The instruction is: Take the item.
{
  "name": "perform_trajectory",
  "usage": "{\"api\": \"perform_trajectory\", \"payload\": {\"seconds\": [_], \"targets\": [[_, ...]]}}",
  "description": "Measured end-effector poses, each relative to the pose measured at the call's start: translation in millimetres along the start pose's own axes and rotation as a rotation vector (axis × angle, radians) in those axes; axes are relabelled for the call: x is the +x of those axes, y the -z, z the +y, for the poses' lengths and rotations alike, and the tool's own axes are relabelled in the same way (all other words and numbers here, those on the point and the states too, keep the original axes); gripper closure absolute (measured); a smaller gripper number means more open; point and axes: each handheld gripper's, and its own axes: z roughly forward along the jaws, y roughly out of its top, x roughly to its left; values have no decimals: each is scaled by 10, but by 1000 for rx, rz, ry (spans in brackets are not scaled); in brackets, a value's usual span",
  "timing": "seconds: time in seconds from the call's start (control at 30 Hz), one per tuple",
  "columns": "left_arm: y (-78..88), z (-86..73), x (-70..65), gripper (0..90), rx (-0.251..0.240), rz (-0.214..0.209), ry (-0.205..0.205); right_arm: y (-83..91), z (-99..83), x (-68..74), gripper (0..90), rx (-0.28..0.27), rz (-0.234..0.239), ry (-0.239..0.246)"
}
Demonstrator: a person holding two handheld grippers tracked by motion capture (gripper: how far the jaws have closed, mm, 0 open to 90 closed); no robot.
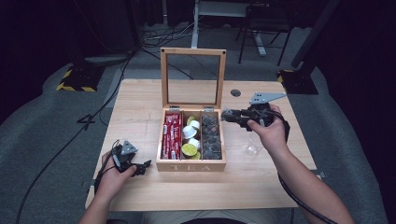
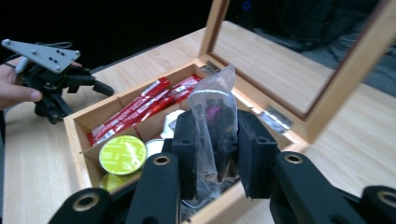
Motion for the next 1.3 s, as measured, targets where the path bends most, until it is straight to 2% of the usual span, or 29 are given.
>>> {"api": "perform_trajectory", "payload": {"seconds": [0.23, 0.43, 0.57, 0.63, 1.0, 1.1, 1.3], "targets": [[0, 0, 0, 147, 0, 0, 0, 288, -31, -67, 712, 7, -74, 10], [8, -7, -2, 148, 1, 5, 2, 516, -114, -161, 711, 19, -135, -6], [11, -12, -4, 149, 0, 6, 5, 590, -151, -196, 709, 34, -160, -9], [13, -13, -5, 149, 1, 5, 6, 667, -204, -233, 709, 47, -191, -15], [14, -13, -4, 149, 3, 5, 6, 805, -384, -320, 707, 90, -247, -42], [14, -13, -5, 148, 3, 5, 6, 783, -450, -332, 707, 137, -266, -31], [14, -13, -5, 148, 3, 5, 6, 756, -533, -340, 706, 189, -279, -24]]}}
